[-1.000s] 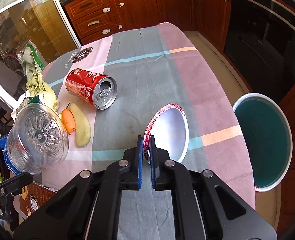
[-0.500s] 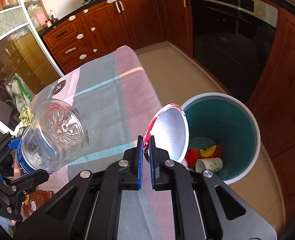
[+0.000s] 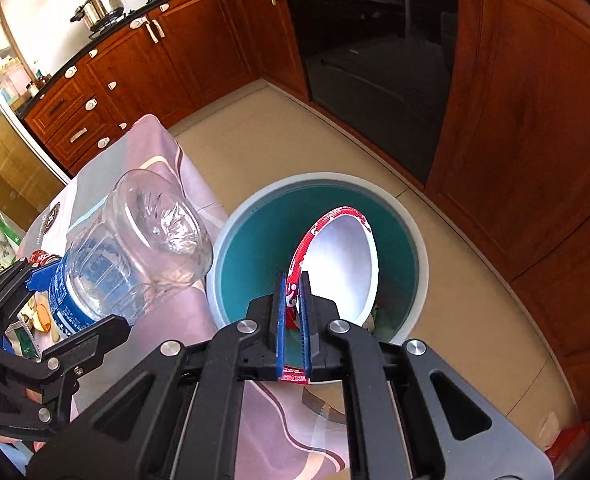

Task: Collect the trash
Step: 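Carry the bottle and bowl over the bin and release both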

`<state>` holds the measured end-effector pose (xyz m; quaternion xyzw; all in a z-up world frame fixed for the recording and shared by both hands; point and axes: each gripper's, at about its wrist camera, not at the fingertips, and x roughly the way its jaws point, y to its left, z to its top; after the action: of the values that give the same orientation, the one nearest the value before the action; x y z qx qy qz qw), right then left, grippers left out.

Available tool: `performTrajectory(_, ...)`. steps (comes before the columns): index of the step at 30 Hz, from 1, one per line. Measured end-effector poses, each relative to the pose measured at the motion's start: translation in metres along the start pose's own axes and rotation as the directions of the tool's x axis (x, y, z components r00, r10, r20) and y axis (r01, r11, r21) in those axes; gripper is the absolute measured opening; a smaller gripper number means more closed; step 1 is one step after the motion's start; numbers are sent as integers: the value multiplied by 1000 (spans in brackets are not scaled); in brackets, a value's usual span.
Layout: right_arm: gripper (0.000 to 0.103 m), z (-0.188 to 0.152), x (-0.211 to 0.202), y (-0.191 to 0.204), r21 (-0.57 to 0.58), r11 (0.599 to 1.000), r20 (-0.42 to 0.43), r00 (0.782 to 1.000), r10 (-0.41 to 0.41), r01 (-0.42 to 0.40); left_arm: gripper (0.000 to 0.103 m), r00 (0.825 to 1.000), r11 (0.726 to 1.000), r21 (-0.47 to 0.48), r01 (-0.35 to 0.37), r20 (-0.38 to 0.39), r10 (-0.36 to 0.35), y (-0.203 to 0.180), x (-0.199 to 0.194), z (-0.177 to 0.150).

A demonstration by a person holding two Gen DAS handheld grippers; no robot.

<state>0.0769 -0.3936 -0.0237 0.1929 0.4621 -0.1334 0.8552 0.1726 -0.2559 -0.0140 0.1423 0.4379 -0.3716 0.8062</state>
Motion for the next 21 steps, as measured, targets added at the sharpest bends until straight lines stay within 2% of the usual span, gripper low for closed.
performTrajectory(9, 6, -2, 39, -28, 47, 999, -78, 997, 13, -9, 86, 997, 999, 17, -30, -66, 31, -3, 53, 23)
performTrajectory(17, 10, -7, 53, -32, 61, 998, -107, 994, 9, -2, 86, 997, 998, 52, -31, -75, 35, -13, 66, 33)
performTrajectory(18, 13, -7, 52, -32, 61, 998, -107, 994, 6, 0, 86, 997, 998, 56, -34, -74, 38, -15, 66, 32)
performTrajectory(20, 35, -7, 51, -33, 67, 998, -100, 995, 8, -1, 86, 996, 997, 63, -43, -70, 48, -16, 64, 30)
performTrajectory(21, 50, -7, 49, -32, 69, 998, -90, 996, 2, 4, 87, 996, 997, 64, -49, -71, 53, -17, 63, 31)
